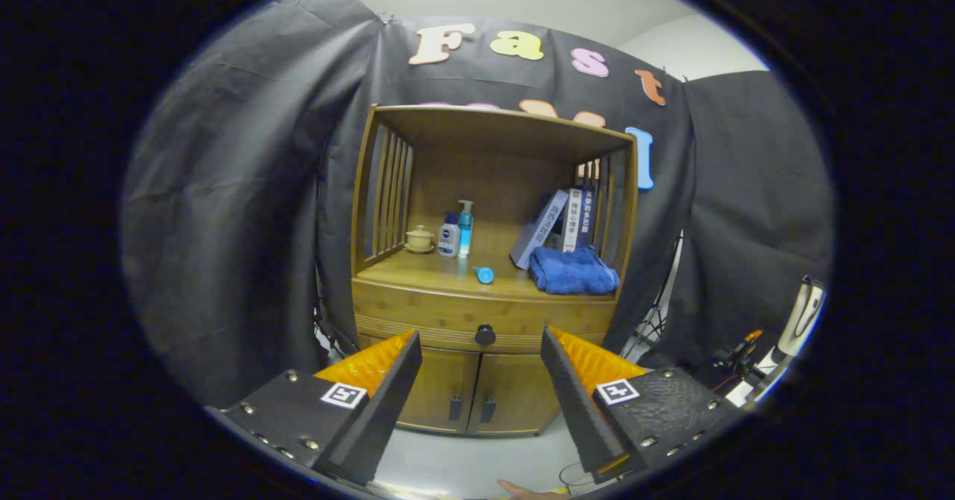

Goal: Pull open the drawer, take out the items inside it, and place them on the countertop above the cabinet.

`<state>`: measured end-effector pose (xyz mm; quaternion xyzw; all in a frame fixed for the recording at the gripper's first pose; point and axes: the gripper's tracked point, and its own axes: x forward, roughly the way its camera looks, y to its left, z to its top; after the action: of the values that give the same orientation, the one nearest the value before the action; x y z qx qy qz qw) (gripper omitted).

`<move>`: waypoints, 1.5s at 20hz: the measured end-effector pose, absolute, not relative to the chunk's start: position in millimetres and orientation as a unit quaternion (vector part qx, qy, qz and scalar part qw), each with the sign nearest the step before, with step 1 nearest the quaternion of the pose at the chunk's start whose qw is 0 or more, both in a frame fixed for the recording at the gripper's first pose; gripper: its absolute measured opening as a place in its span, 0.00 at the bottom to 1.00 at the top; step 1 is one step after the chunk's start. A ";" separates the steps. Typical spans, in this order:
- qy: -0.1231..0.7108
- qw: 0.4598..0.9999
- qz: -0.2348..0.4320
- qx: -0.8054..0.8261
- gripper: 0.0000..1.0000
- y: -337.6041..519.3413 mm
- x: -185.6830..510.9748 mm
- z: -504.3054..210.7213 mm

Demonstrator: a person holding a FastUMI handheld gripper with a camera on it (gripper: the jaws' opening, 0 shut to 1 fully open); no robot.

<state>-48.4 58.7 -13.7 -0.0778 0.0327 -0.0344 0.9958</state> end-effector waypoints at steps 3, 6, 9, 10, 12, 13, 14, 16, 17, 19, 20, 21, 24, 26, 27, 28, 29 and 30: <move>0.021 0.997 -0.031 -0.068 0.96 59.0 -49.6 -10.1; 0.007 0.998 -0.030 -0.062 0.96 59.4 -50.2 -1.8; 0.000 0.998 -0.036 -0.060 0.96 55.5 -51.9 5.1; -0.001 0.998 -0.035 -0.058 0.96 55.5 -52.1 5.7; -0.003 0.998 -0.037 -0.053 0.96 52.4 -52.5 6.8; -0.002 0.998 -0.037 -0.050 0.96 51.2 -52.9 6.5; -0.001 0.998 -0.040 -0.049 0.96 49.8 -52.9 6.2; -0.002 0.998 -0.040 -0.045 0.96 47.8 -52.9 5.9; -0.003 0.998 -0.041 -0.043 0.96 46.4 -53.0 6.9; -0.001 0.998 -0.044 -0.039 0.96 43.2 -52.3 6.4; -0.002 0.998 -0.042 -0.035 0.96 42.9 -51.7 7.1; -0.005 0.999 -0.041 -0.032 0.96 43.4 -51.7 9.6; -0.011 0.998 -0.043 -0.035 0.96 38.1 -51.1 14.1; -0.009 0.998 -0.046 -0.038 0.96 33.0 -52.4 14.9; -0.006 0.998 -0.048 -0.037 0.96 30.0 -52.7 14.3; -0.003 0.998 -0.051 -0.035 0.96 26.3 -53.6 13.6; -0.003 0.998 -0.052 -0.034 0.96 23.2 -54.1 14.2; -0.003 0.998 -0.054 -0.033 0.96 20.1 -54.9 14.9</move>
<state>-54.9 20.1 14.9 -0.0333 -0.0027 -0.0539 0.9980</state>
